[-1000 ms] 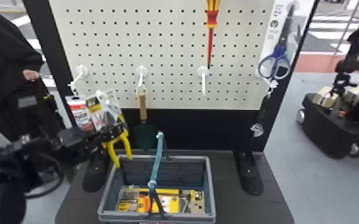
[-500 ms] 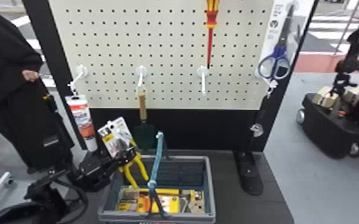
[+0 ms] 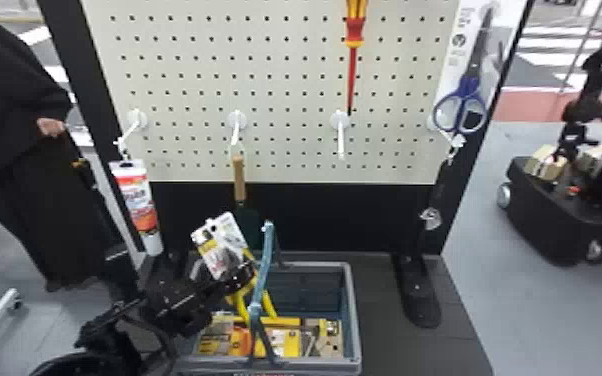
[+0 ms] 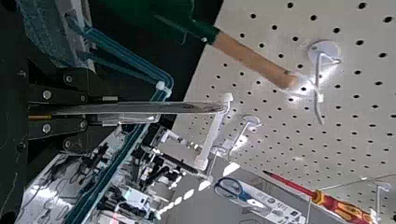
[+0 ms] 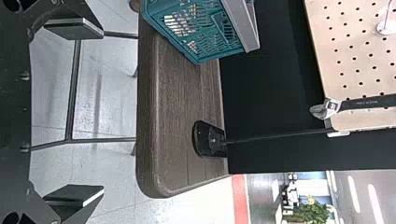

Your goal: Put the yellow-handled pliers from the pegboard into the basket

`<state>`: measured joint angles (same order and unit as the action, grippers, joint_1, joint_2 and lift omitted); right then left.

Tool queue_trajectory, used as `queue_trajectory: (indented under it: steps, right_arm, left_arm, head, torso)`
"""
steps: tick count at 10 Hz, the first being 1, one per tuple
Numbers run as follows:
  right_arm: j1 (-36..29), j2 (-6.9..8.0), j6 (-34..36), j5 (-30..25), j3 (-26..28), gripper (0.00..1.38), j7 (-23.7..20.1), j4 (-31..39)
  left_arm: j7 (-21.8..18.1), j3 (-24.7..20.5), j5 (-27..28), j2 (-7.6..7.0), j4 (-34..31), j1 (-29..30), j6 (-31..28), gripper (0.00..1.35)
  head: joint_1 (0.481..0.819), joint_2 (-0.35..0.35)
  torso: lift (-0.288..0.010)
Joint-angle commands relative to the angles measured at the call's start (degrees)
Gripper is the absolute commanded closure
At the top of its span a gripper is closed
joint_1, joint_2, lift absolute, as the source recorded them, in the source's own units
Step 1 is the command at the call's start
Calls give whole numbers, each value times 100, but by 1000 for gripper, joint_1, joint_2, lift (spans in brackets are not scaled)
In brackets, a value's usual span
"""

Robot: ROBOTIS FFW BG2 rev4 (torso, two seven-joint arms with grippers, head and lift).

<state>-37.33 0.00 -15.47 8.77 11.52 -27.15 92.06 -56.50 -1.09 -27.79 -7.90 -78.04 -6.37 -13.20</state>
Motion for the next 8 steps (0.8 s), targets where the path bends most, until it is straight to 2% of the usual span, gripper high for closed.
queue_trajectory:
  steps: [1, 3, 4, 5, 6, 8]
  right_arm:
    - [1, 5, 0, 2, 0, 127, -1, -2]
    - [1, 5, 0, 2, 0, 127, -1, -2]
    - [1, 5, 0, 2, 0, 127, -1, -2]
    - [1, 5, 0, 2, 0, 127, -1, -2]
    - [1, 5, 0, 2, 0, 127, -1, -2]
    - [1, 5, 0, 2, 0, 127, -1, -16]
  left_arm:
    - [-10, 47, -7, -36, 20, 25, -139, 1127]
    - [-1, 12, 54, -45, 48, 62, -280, 1110]
    - [-1, 12, 28, -36, 48, 62, -342, 730]
    - [34, 12, 28, -36, 48, 62, -342, 228]
    - [43, 3, 28, -45, 48, 38, -306, 38]
    - [78, 3, -25, -45, 48, 25, -254, 222]
  head:
    - [549, 0]
    - [549, 0]
    - [549, 0]
    - [549, 0]
    - [549, 0]
    - [549, 0]
  torso:
    - [-100]
    - [-100]
    - [-100]
    - [-100]
    - [-100]
    - [-100]
